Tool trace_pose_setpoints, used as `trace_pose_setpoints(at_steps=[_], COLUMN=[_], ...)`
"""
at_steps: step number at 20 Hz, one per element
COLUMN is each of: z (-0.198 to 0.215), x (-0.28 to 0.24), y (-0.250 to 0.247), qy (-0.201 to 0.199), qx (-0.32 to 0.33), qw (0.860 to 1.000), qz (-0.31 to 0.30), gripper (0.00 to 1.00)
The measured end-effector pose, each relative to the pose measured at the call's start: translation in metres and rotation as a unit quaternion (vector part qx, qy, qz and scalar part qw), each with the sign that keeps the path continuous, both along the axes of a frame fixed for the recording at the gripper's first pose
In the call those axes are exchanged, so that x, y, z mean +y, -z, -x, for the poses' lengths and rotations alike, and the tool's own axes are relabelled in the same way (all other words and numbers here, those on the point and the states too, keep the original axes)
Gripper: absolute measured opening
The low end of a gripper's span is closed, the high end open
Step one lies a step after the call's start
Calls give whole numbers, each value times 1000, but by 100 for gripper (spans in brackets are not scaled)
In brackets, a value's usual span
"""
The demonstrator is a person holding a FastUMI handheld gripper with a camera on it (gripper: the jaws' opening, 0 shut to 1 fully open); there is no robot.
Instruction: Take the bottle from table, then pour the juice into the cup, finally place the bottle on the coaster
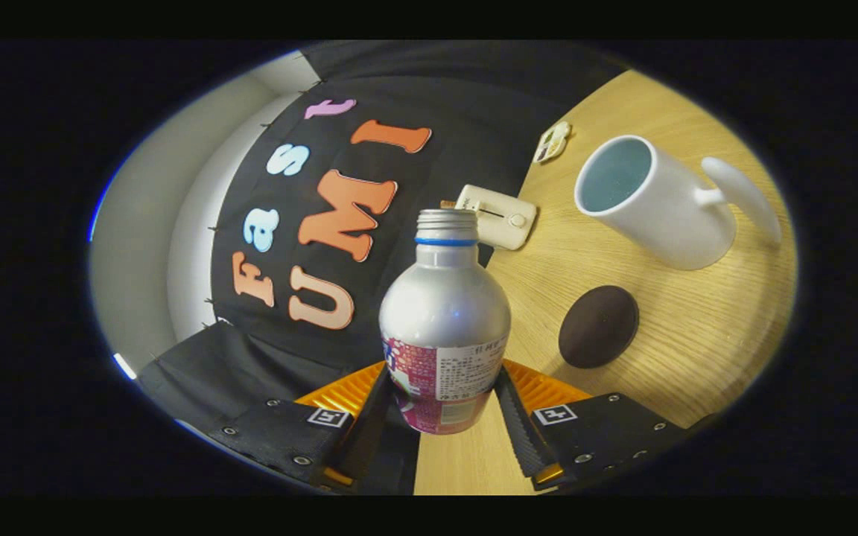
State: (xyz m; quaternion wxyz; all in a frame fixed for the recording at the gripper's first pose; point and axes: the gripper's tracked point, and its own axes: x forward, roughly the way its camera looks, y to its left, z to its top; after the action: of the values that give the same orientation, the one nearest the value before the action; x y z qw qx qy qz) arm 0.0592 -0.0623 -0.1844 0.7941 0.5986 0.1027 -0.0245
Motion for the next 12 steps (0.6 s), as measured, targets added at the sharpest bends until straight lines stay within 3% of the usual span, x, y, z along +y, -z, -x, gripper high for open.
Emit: trace_pose_setpoints(at_steps=[12], z=[-11], x=[-24], y=[-17], qy=[61], qx=[4], qw=[988], qz=[-144], gripper=[74])
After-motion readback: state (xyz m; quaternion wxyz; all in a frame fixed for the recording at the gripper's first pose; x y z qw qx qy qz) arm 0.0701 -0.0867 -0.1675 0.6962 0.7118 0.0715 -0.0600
